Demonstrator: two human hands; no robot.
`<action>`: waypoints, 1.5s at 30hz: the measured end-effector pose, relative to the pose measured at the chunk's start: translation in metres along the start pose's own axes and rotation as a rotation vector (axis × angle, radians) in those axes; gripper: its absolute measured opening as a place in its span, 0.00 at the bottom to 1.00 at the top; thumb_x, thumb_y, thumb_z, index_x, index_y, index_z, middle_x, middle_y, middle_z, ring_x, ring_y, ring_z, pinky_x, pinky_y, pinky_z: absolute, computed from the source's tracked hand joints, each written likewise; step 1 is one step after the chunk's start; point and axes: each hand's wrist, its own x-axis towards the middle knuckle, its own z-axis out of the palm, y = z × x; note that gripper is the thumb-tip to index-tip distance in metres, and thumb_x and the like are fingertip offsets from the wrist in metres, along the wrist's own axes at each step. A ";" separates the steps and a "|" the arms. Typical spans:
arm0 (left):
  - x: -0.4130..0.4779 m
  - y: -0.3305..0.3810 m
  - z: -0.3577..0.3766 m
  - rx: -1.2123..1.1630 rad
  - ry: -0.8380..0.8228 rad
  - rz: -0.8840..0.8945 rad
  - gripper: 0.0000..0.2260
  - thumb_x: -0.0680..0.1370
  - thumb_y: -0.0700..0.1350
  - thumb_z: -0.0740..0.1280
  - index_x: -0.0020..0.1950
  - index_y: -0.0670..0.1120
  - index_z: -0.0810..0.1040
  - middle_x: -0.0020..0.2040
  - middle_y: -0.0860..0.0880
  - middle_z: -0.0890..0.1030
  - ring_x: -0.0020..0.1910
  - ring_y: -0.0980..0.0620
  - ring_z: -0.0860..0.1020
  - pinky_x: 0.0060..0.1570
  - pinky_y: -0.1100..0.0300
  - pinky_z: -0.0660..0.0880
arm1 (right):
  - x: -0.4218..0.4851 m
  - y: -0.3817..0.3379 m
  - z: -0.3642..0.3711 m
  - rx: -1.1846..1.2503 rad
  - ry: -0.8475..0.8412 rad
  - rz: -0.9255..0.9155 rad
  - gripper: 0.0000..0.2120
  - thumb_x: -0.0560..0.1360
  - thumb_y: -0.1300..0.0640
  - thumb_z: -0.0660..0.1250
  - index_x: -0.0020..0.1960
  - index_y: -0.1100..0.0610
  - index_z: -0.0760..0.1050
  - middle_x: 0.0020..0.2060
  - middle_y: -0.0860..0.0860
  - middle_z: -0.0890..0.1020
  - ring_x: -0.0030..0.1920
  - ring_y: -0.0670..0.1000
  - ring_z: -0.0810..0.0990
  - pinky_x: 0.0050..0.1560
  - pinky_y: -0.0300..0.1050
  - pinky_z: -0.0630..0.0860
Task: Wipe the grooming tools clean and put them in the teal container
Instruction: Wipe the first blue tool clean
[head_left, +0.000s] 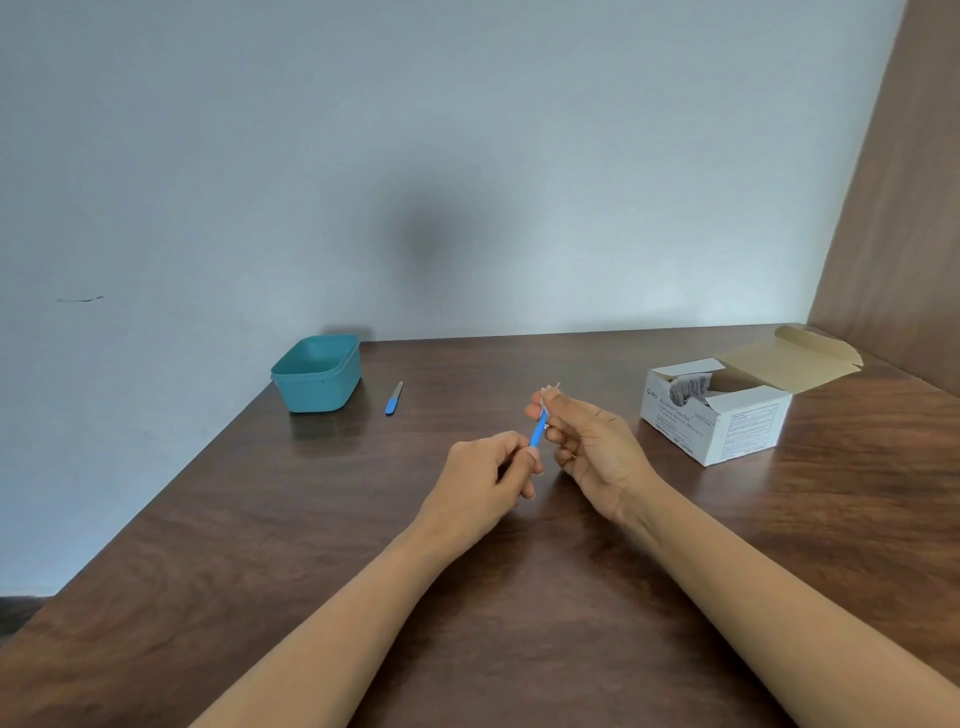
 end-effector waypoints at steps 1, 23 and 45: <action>0.000 -0.001 0.000 0.003 0.002 -0.003 0.10 0.81 0.43 0.61 0.42 0.45 0.79 0.30 0.54 0.80 0.31 0.53 0.79 0.38 0.63 0.76 | 0.000 0.001 0.000 -0.012 -0.010 0.002 0.07 0.74 0.54 0.69 0.46 0.56 0.83 0.44 0.51 0.86 0.31 0.42 0.71 0.33 0.35 0.64; 0.004 0.000 -0.002 0.006 0.017 0.015 0.09 0.80 0.45 0.62 0.45 0.45 0.80 0.31 0.54 0.80 0.33 0.52 0.80 0.40 0.58 0.78 | 0.003 -0.003 -0.001 0.120 -0.010 0.037 0.05 0.76 0.57 0.67 0.48 0.56 0.82 0.47 0.51 0.86 0.31 0.41 0.74 0.31 0.33 0.68; 0.004 -0.002 -0.002 0.038 0.022 0.028 0.09 0.80 0.44 0.61 0.44 0.46 0.79 0.31 0.54 0.80 0.33 0.52 0.79 0.41 0.55 0.78 | 0.002 -0.006 -0.002 0.090 -0.042 0.068 0.07 0.70 0.61 0.72 0.48 0.57 0.82 0.44 0.50 0.85 0.30 0.40 0.73 0.29 0.31 0.67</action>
